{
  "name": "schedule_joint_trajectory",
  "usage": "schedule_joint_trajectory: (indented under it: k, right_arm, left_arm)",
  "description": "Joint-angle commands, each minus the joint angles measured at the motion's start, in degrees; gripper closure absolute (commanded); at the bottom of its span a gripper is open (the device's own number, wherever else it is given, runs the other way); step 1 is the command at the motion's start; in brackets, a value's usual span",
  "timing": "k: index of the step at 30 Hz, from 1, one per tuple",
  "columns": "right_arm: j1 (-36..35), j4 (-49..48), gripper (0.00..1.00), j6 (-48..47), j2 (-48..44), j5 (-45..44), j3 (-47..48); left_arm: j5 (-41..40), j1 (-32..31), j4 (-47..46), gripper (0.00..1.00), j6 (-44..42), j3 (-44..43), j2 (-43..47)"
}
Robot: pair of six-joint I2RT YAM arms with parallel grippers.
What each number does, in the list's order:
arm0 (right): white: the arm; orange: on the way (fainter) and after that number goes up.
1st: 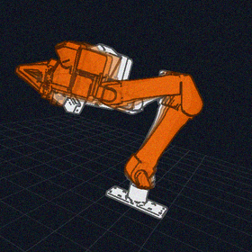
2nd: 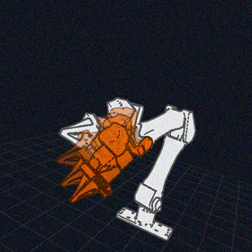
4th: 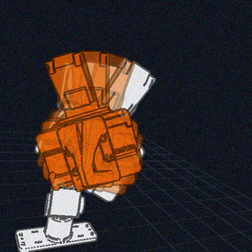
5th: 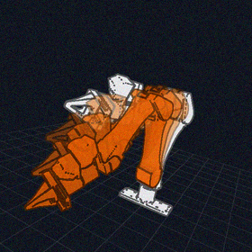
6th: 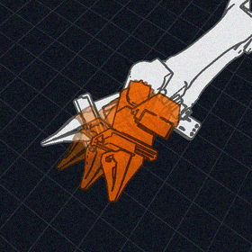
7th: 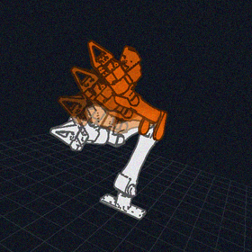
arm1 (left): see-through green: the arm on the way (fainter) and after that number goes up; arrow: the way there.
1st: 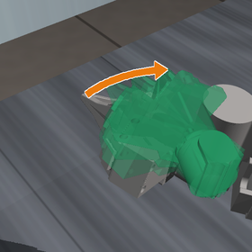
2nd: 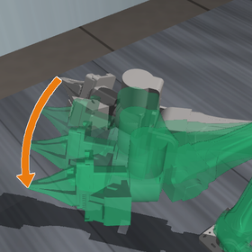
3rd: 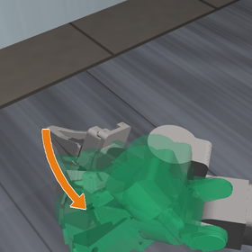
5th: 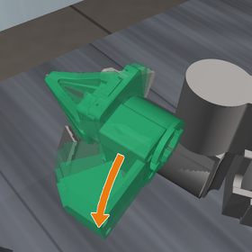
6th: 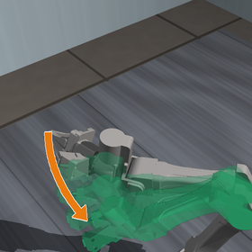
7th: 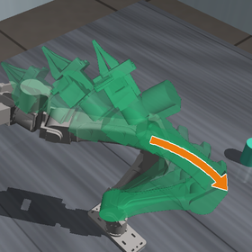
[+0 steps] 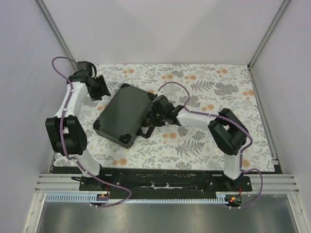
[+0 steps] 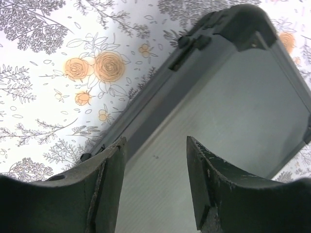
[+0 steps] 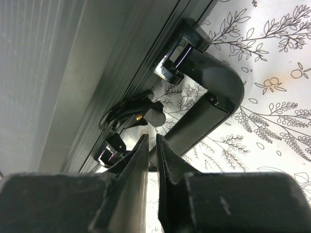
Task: Pack up texas hold em set
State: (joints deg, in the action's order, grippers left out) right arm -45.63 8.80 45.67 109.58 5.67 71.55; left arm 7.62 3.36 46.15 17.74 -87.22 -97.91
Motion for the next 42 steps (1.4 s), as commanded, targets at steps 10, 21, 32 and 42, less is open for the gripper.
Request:
schedule_joint_trajectory:
  k: [10,21,32,42]
  right_arm:
    - [-0.9,6.2,0.82,-2.2,5.7,-6.3,7.7]
    - [-1.0,4.3,0.83,-0.2,7.4,-3.5,6.5]
    - [-1.3,3.9,0.98,2.2,9.9,-3.9,5.8]
    - [-1.3,1.4,1.00,4.0,13.2,-5.1,6.1]
  left_arm:
    - [-1.2,1.7,-2.7,0.44,3.4,0.6,-7.5]
    - [2.7,1.7,-4.7,0.45,4.1,5.3,-7.6]
    - [9.2,1.7,-7.1,0.50,6.7,9.8,-6.2]
    - [12.2,1.3,-8.4,0.56,9.1,12.6,-5.3]
